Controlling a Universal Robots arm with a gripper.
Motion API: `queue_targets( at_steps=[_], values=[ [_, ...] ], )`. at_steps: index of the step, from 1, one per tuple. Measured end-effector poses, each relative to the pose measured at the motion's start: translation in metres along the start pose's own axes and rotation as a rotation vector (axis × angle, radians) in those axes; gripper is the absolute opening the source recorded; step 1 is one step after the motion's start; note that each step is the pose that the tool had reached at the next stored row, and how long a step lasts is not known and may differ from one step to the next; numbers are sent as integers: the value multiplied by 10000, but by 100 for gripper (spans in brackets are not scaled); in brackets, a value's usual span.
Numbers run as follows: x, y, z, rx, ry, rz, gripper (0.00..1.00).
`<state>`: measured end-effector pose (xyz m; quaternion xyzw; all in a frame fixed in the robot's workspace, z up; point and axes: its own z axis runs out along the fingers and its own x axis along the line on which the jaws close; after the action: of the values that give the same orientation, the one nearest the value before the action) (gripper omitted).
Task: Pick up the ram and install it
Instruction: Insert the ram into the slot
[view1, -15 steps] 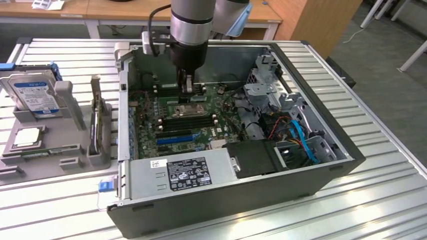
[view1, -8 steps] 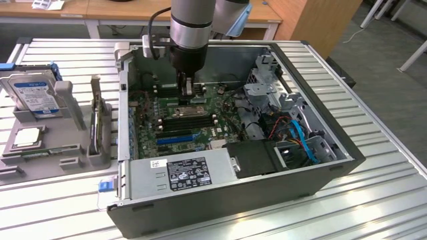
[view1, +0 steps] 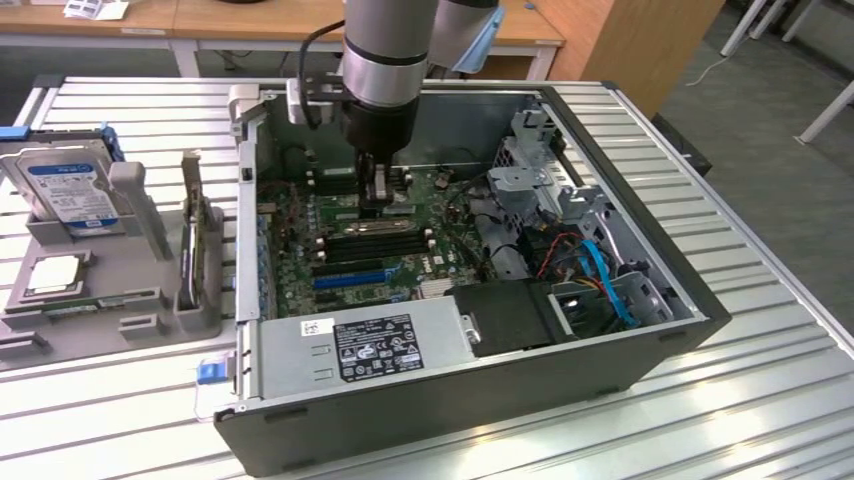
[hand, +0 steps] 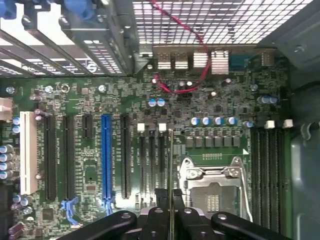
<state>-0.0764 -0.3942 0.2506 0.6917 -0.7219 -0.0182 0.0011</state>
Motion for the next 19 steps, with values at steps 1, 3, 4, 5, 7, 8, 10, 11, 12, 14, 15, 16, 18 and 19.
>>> queue_targets(
  at_steps=[1,3,4,5,7,8,10,11,12,14,15,16,18,19],
  values=[
    [16,-1,4,1,0,13,14],
    [48,-4,12,2,-2,36,14],
    [63,-5,15,1,-1,48,14],
    [76,-7,17,2,-2,59,14],
    [91,-11,21,3,-3,77,14],
    [91,-11,21,3,-3,78,14],
    [91,-11,21,2,-2,78,14],
    [91,-13,21,3,-2,78,14],
    [90,-33,20,2,-1,69,14],
    [87,-93,19,0,-1,24,14],
    [88,-103,20,1,-1,-5,14],
    [88,-103,20,0,0,-17,14],
    [88,-103,20,0,0,-18,14],
    [87,-102,20,-1,1,-43,14]
  ],
)
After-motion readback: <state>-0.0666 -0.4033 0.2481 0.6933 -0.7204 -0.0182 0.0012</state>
